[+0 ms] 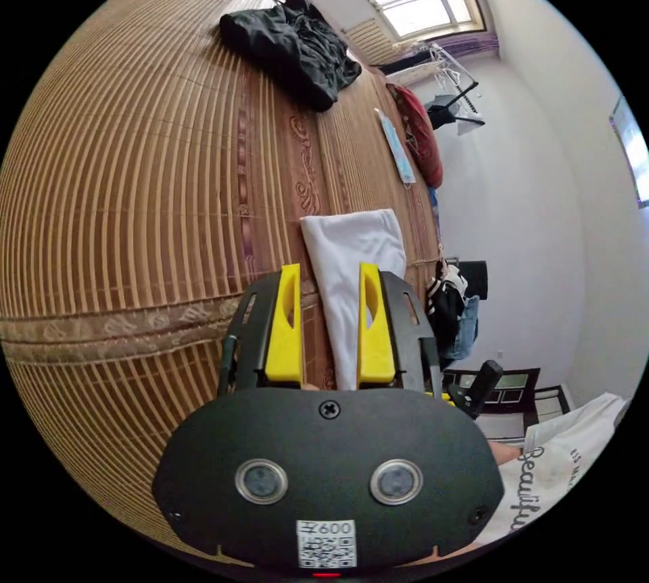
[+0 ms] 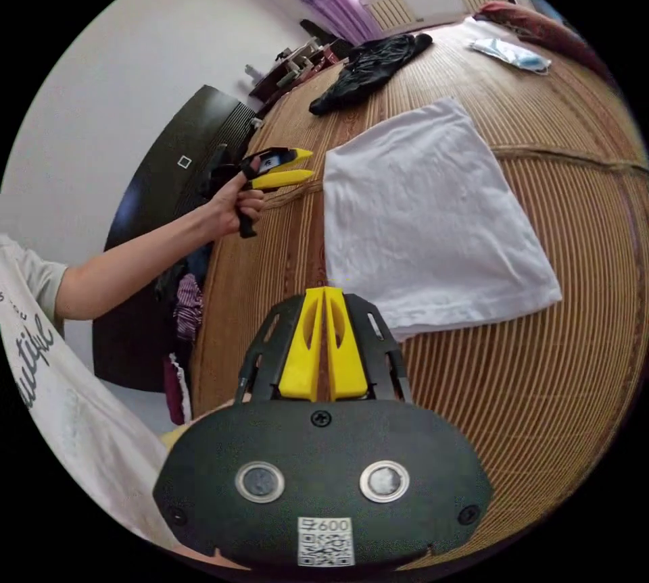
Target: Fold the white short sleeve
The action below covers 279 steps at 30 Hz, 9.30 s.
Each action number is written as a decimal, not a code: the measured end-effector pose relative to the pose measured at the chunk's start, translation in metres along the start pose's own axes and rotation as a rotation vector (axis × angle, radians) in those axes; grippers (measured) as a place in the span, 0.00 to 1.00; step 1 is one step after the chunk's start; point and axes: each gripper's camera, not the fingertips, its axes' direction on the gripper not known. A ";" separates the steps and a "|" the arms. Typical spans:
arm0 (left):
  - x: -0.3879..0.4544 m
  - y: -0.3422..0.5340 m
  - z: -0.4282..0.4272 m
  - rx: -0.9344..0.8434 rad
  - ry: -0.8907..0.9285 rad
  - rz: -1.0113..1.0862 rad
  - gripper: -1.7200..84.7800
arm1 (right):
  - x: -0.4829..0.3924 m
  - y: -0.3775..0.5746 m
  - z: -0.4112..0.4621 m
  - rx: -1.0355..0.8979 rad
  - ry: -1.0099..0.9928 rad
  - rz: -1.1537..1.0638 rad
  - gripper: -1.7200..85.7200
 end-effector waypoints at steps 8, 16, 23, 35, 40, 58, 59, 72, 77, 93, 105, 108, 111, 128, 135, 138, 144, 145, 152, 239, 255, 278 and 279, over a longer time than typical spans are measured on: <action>-0.009 -0.025 0.019 -0.074 0.038 0.047 0.10 | 0.004 0.038 0.026 -0.004 0.230 -0.172 0.01; -0.036 0.065 -0.020 0.157 0.108 -0.091 0.05 | -0.049 0.047 0.150 -0.031 0.489 -0.594 0.05; -0.050 0.302 -0.047 0.442 0.037 -0.430 0.05 | -0.068 0.113 0.242 -0.087 0.485 -0.836 0.12; 0.125 0.402 0.147 -0.161 -1.372 1.643 0.11 | 0.036 0.213 0.281 -0.234 0.475 -0.777 0.11; 0.100 0.440 0.217 -0.312 -1.289 2.259 0.10 | 0.081 0.217 0.291 -0.230 0.513 -0.742 0.11; 0.138 0.432 0.337 -0.556 -1.088 2.094 0.05 | 0.146 0.211 0.399 -0.014 0.512 -0.881 0.14; 0.142 0.430 0.340 -0.563 -1.063 2.069 0.05 | 0.146 0.212 0.419 -0.006 0.542 -0.914 0.14; 0.117 0.443 0.392 -0.584 -1.068 1.838 0.18 | 0.210 0.177 0.493 -0.029 0.609 -0.752 0.01; 0.104 0.484 0.444 -0.345 -1.279 1.962 0.21 | 0.223 0.172 0.514 -0.032 0.590 -0.764 0.01; 0.128 0.465 0.492 -0.229 -1.256 1.949 0.04 | 0.235 0.224 0.591 -0.041 0.911 -0.849 0.01; 0.223 0.452 0.492 -0.294 -1.112 1.745 0.05 | 0.217 0.249 0.563 -0.204 0.937 -0.897 0.01; 0.233 0.446 0.499 -0.339 -1.093 1.634 0.05 | 0.211 0.237 0.561 -0.373 0.774 -0.870 0.01; 0.245 0.440 0.498 -0.367 -1.040 1.546 0.05 | 0.184 0.227 0.548 -0.446 0.627 -0.939 0.01; 0.381 0.298 0.449 0.035 -1.220 1.501 0.05 | -0.091 0.020 0.487 -0.264 1.061 -1.205 0.01; 0.339 0.358 0.514 -0.055 -1.131 1.609 0.05 | -0.138 0.107 0.570 -0.376 1.039 -1.232 0.01; 0.324 0.384 0.547 -0.155 -1.087 1.679 0.05 | -0.156 0.155 0.604 -0.441 0.959 -1.210 0.01; 0.331 0.414 0.619 -0.295 -1.099 1.838 0.05 | -0.177 0.229 0.649 -0.534 0.854 -1.182 0.01; 0.341 0.414 0.629 -0.271 -1.138 1.856 0.05 | -0.182 0.233 0.649 -0.523 0.865 -1.185 0.01; 0.433 0.376 0.683 -0.177 -1.191 1.665 0.05 | -0.224 0.220 0.582 -0.339 1.008 -1.140 0.01; 0.097 1.051 1.188 -0.481 -0.620 1.530 0.05 | -0.708 1.009 -0.231 -0.703 0.766 -0.938 0.01; -0.067 1.025 1.220 -0.263 -0.785 1.767 0.05 | -0.744 0.939 -0.487 -0.538 0.998 -0.908 0.01; -0.523 1.199 1.255 -0.320 -1.044 0.940 0.03 | -0.689 1.176 -0.625 -0.331 1.086 -0.267 0.01; -0.522 1.193 1.244 -0.290 -1.033 0.901 0.03 | -0.692 1.172 -0.642 -0.294 1.067 -0.225 0.01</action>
